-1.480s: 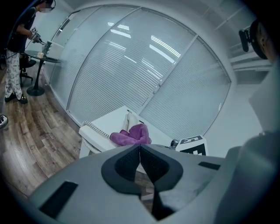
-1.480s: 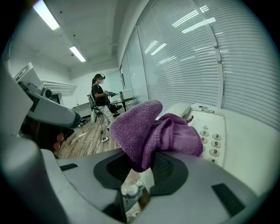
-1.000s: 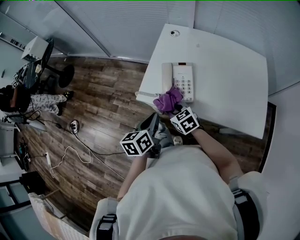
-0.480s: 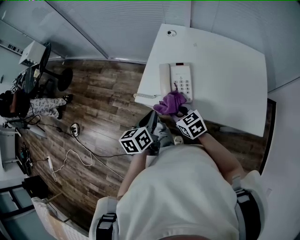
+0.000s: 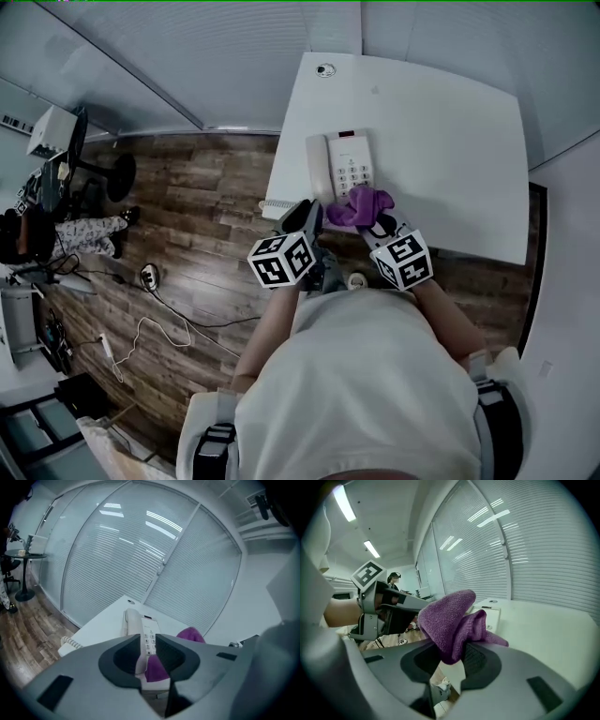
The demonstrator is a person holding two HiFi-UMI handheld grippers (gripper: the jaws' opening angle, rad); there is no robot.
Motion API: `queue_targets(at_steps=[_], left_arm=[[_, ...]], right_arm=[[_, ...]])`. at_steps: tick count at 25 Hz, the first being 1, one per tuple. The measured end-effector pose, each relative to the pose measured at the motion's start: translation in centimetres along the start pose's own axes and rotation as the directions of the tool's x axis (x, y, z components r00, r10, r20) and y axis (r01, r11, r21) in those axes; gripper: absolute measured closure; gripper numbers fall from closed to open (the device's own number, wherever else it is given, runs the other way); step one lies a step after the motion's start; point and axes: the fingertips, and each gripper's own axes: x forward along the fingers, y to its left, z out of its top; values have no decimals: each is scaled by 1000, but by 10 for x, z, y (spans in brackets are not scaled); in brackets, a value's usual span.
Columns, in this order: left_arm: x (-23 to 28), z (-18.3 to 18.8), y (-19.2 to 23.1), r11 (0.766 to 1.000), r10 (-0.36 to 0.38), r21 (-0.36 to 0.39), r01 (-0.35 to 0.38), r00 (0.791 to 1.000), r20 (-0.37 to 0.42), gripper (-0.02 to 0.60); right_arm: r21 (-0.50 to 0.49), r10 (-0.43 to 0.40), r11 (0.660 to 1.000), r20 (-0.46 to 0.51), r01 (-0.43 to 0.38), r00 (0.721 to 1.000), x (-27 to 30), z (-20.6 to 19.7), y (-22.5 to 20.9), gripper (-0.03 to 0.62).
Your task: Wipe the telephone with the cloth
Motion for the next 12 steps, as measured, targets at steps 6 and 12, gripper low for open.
queue_targets(at_steps=[6,12], left_arm=[[38,13,2,997,40,65,-38,999,-15,375],[68,17,12,987,110,125,-104,993,-47,326]], right_arm=[[74,-111,991,25,108,994,-9,0,-33,477],[106,-164,982,64,157,984,-10,13,-47,477]])
